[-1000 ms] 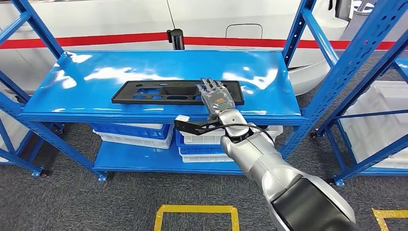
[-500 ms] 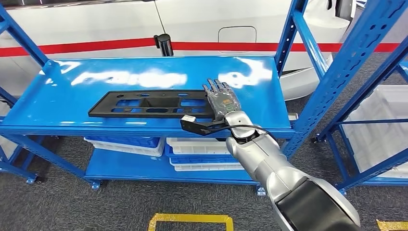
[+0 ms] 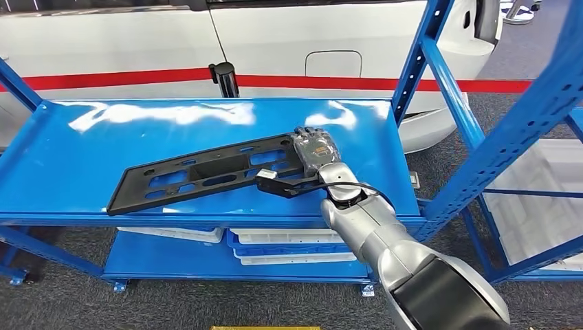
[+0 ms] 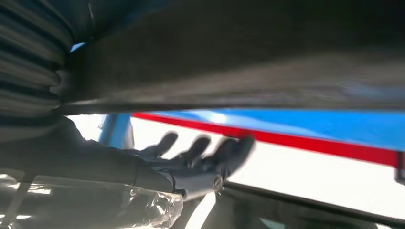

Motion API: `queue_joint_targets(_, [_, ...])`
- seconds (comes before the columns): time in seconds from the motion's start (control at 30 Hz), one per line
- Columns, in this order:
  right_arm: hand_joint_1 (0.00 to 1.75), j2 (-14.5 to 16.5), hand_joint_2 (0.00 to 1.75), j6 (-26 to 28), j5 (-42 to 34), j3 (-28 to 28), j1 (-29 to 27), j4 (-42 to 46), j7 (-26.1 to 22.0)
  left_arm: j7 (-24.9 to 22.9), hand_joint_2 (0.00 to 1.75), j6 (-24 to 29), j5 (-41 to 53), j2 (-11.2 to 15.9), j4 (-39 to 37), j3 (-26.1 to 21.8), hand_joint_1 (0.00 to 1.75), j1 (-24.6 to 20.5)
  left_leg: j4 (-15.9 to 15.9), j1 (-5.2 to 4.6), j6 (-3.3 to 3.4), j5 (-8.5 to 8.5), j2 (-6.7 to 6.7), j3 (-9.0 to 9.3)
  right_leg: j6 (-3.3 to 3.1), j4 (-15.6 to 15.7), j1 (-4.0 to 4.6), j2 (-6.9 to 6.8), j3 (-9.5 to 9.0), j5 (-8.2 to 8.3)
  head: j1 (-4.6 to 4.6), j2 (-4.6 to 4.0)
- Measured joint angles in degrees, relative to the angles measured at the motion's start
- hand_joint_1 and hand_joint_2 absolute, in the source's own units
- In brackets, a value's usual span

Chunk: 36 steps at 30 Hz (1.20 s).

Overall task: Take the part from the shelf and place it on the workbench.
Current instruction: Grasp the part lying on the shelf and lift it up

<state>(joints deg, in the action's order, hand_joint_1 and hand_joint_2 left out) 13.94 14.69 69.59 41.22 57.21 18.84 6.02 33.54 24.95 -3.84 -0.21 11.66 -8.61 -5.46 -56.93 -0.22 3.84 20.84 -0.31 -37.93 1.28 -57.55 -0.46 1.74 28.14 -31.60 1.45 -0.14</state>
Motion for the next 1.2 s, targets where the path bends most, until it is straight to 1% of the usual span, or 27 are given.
queue_joint_targets(0.03, [1.75, 0.0, 1.75, -0.03, 0.11, -0.19, 0.29, 0.08, -0.04, 0.25, 0.0, 0.86, 0.14, -0.16, 0.03, -0.02, 0.0, -0.15, 0.77, 0.16, -0.16, 0.13, 0.03, 0.67, 0.01, -1.72, 0.15, -0.32, 0.86, -0.73, -0.03, 0.0])
queue_joint_targets(0.07, [1.75, -0.02, 1.75, -0.07, 0.22, -0.31, 0.45, 0.12, -0.05, 0.41, 0.0, 1.43, 0.25, -0.33, 0.03, -0.03, 0.0, -0.26, 1.22, 0.27, -0.33, 0.26, 0.04, 1.19, -0.11, -4.73, 0.17, -0.64, 2.57, -1.71, -0.03, 0.0])
queue_joint_targets(0.13, [1.75, -0.2, 1.75, -0.16, 0.31, -0.45, 0.35, 0.05, -0.07, 0.65, 0.0, 1.97, 0.4, -0.63, 0.03, -0.05, 0.0, -0.34, 1.32, 0.15, -0.45, 0.77, -0.07, 1.77, -0.25, -12.54, 0.2, -0.85, 7.71, -3.5, -0.03, 0.0])
queue_joint_targets(0.17, [1.75, -0.31, 1.75, -0.15, 0.32, -0.56, 0.2, 0.02, -0.07, 0.75, 0.0, 2.09, 0.5, -0.75, 0.03, -0.05, 0.0, -0.32, 1.26, 0.09, -0.56, 1.12, -0.11, 2.07, -0.06, -14.93, 0.22, -0.86, 9.83, -3.46, -0.02, 0.01])
queue_joint_targets(0.2, [1.75, -0.42, 1.75, -0.13, 0.34, -0.68, 0.1, -0.02, -0.07, 0.84, 0.0, 2.18, 0.59, -0.86, 0.03, -0.05, 0.0, -0.28, 1.17, 0.01, -0.62, 1.47, -0.17, 2.45, 0.31, -15.31, 0.24, -0.89, 10.97, -2.51, -0.05, 0.0])
queue_joint_targets(0.23, [1.75, -0.46, 1.75, -0.08, 0.39, -0.81, 0.16, -0.02, -0.08, 0.92, 0.0, 2.24, 0.68, -0.96, 0.03, -0.05, 0.0, -0.26, 1.05, -0.07, -0.7, 1.84, -0.22, 2.91, 0.78, -13.21, 0.27, -0.92, 10.79, -0.59, -0.05, 0.0])
queue_joint_targets(0.27, [1.75, -0.48, 1.75, -0.09, 0.46, -0.92, 0.31, -0.01, -0.09, 0.94, 0.0, 2.24, 0.72, -1.05, 0.03, -0.05, 0.0, -0.26, 0.95, -0.16, -0.8, 2.22, -0.25, 3.43, 1.18, -9.41, 0.33, -0.98, 9.62, 1.87, -0.05, 0.0])
queue_joint_targets(0.3, [1.75, -0.48, 1.75, -0.16, 0.54, -0.99, 0.49, -0.01, -0.1, 0.95, 0.0, 2.21, 0.75, -1.18, 0.03, -0.05, 0.0, -0.29, 0.81, -0.31, -0.95, 2.6, -0.29, 3.9, 1.19, -5.35, 0.46, -1.05, 8.19, 4.09, -0.04, 0.0])
queue_joint_targets(0.33, [1.75, -0.46, 1.75, -0.22, 0.62, -1.04, 0.72, 0.01, -0.17, 0.97, 0.0, 2.18, 0.79, -1.29, 0.03, -0.05, 0.0, -0.33, 0.67, -0.46, -1.14, 3.01, -0.35, 4.24, 0.88, -1.99, 0.56, -1.1, 6.86, 5.73, -0.01, -0.01])
queue_joint_targets(0.37, [1.75, -0.43, 1.75, -0.29, 0.67, -1.08, 0.94, 0.02, -0.27, 1.0, 0.0, 2.15, 0.81, -1.37, 0.03, -0.05, 0.0, -0.37, 0.58, -0.56, -1.35, 3.32, -0.4, 4.42, 0.32, 0.01, 0.64, -1.14, 6.0, 6.59, 0.04, -0.01])
queue_joint_targets(0.4, [1.75, -0.41, 1.75, -0.34, 0.72, -1.1, 1.13, 0.03, -0.38, 1.04, 0.0, 2.16, 0.84, -1.41, 0.03, -0.05, 0.0, -0.39, 0.51, -0.59, -1.6, 3.53, -0.44, 4.48, -0.36, 0.74, 0.71, -1.15, 5.65, 6.81, 0.05, -0.01])
queue_joint_targets(0.47, [1.74, -0.36, 1.75, -0.35, 0.76, -1.18, 1.36, 0.08, -0.58, 1.26, 0.0, 2.36, 0.9, -1.43, 0.03, -0.05, 0.0, -0.4, 0.31, -0.38, -2.13, 3.77, -0.45, 4.42, -1.36, 1.16, 0.45, -1.14, 5.21, 7.0, 0.03, 0.0])
queue_joint_targets(0.5, [1.74, -0.34, 1.75, -0.35, 0.78, -1.28, 1.41, 0.11, -0.69, 1.63, 0.44, 2.36, 1.02, -1.46, 0.03, -0.05, 0.0, -0.4, -0.36, -0.26, -2.49, 4.19, -0.41, 4.17, -1.75, 1.4, 0.22, -1.15, 4.95, 7.11, 0.03, 0.0])
queue_joint_targets(0.53, [1.74, -0.32, 1.75, -0.32, 0.76, -1.44, 1.42, 0.14, -0.85, 2.2, 0.87, 2.34, 1.2, -1.5, 0.03, -0.06, 0.0, -0.4, -2.09, -0.1, -2.9, 5.21, -0.34, 3.41, -2.07, 1.64, -0.05, -1.18, 4.65, 7.21, 0.09, 0.0])
queue_joint_targets(0.57, [1.74, -0.29, 1.75, -0.23, 0.72, -1.65, 1.4, 0.17, -1.12, 2.84, 1.31, 2.24, 1.36, -1.49, 0.03, -0.08, 0.0, -0.4, -4.96, 0.17, -3.34, 6.71, -0.26, 2.04, -2.29, 1.8, -0.27, -1.23, 4.41, 7.25, 0.11, 0.0])
queue_joint_targets(0.6, [1.75, -0.31, 1.75, -0.1, 0.63, -1.89, 1.39, 0.17, -1.5, 3.38, 1.75, 2.15, 1.55, -1.47, 0.03, -0.11, 0.0, -0.37, -8.7, 0.45, -3.81, 8.54, -0.19, 0.12, -2.42, 1.81, -0.29, -1.27, 4.32, 7.2, 0.15, 0.0])
queue_joint_targets(0.63, [1.75, -0.32, 1.75, 0.08, 0.51, -2.14, 1.35, 0.17, -1.95, 3.69, 1.75, 2.17, 1.64, -1.43, 0.03, -0.17, 0.0, -0.33, -12.62, 0.85, -4.23, 10.1, -0.14, -2.04, -2.5, 1.79, -0.32, -1.3, 4.27, 7.13, 0.17, 0.0])
queue_joint_targets(0.67, [1.75, -0.32, 1.75, 0.28, 0.4, -2.4, 1.33, 0.18, -2.42, 3.8, 1.75, 2.19, 1.69, -1.39, 0.03, -0.29, 0.0, -0.26, -15.39, 1.25, -4.6, 10.78, -0.08, -3.73, -2.48, 1.77, -0.38, -1.29, 4.22, 7.06, 0.14, -0.01])
queue_joint_targets(0.7, [1.75, -0.32, 1.75, 0.44, 0.29, -2.64, 1.32, 0.19, -2.8, 3.81, 1.75, 2.21, 1.72, -1.37, 0.03, -0.43, 0.0, -0.19, -16.28, 1.63, -4.94, 10.38, 0.0, -4.54, -2.37, 1.75, -0.5, -1.23, 4.14, 6.94, 0.17, -0.01])
queue_joint_targets(0.73, [1.75, -0.32, 1.75, 0.56, 0.22, -2.83, 1.31, 0.19, -3.06, 3.8, 1.75, 2.21, 1.72, -1.34, 0.03, -0.55, 0.0, -0.16, -14.94, 2.0, -5.27, 8.93, 0.08, -4.21, -2.16, 1.73, -0.7, -1.15, 3.99, 6.79, 0.15, 0.0])
queue_joint_targets(0.8, [1.75, -0.32, 1.75, 0.65, 0.13, -3.18, 1.33, 0.2, -3.32, 3.79, 1.75, 2.2, 1.72, -1.31, 0.03, -0.69, 0.0, -0.18, -7.39, 2.69, -5.97, 4.72, 0.33, -0.79, -1.42, 1.59, -1.07, -0.98, 3.6, 6.33, 0.24, -0.01])
queue_joint_targets(0.83, [1.75, -0.32, 1.75, 0.67, 0.09, -3.35, 1.35, 0.22, -3.43, 3.79, 1.75, 2.19, 1.72, -1.31, 0.03, -0.73, 0.0, -0.24, -3.76, 2.88, -6.17, 3.29, 0.3, 0.97, -0.96, 1.35, -1.04, -0.9, 3.54, 6.03, 0.32, -0.01])
queue_joint_targets(0.87, [1.75, -0.33, 1.75, 0.69, 0.05, -3.49, 1.36, 0.25, -3.53, 3.79, 1.75, 2.18, 1.72, -1.32, 0.03, -0.77, 0.0, -0.28, -1.28, 2.99, -6.28, 2.51, 0.26, 2.19, -0.57, 1.12, -0.93, -0.86, 3.54, 5.78, 0.44, -0.02])
queue_joint_targets(0.9, [1.75, -0.33, 1.75, 0.7, 0.02, -3.58, 1.38, 0.27, -3.62, 3.79, 1.75, 2.17, 1.72, -1.34, 0.03, -0.8, 0.0, -0.32, -0.17, 3.01, -6.29, 2.36, 0.18, 2.72, -0.31, 0.93, -0.76, -0.82, 3.61, 5.61, 0.54, -0.01])
queue_joint_targets(0.93, [1.75, -0.34, 1.75, 0.72, 0.01, -3.63, 1.38, 0.28, -3.65, 3.79, 1.75, 2.16, 1.72, -1.32, 0.03, -0.81, 0.0, -0.36, 0.02, 2.94, -6.2, 2.44, 0.03, 2.79, -0.17, 0.78, -0.66, -0.8, 3.67, 5.5, 0.58, -0.01])
queue_joint_targets(1.1, [1.75, -0.34, 1.75, 0.72, 0.01, -3.64, 1.38, 0.3, -3.66, 3.79, 1.75, 2.14, 1.72, -1.31, 0.03, -0.81, 0.0, -0.36, -0.06, 2.94, -6.1, 2.45, -0.05, 2.76, -0.14, 0.85, -0.67, -0.78, 3.66, 5.5, 0.57, -0.01])
queue_joint_targets(1.2, [1.75, -0.38, 1.75, 0.97, -0.07, -3.93, 1.37, 0.54, -4.27, 3.87, 1.75, 2.58, 2.07, -1.38, 0.03, -0.83, 0.0, -0.32, -0.13, 2.62, -5.53, 2.33, -0.24, 2.62, -0.18, 1.1, -0.51, -0.78, 3.65, 5.4, 0.23, 0.0])
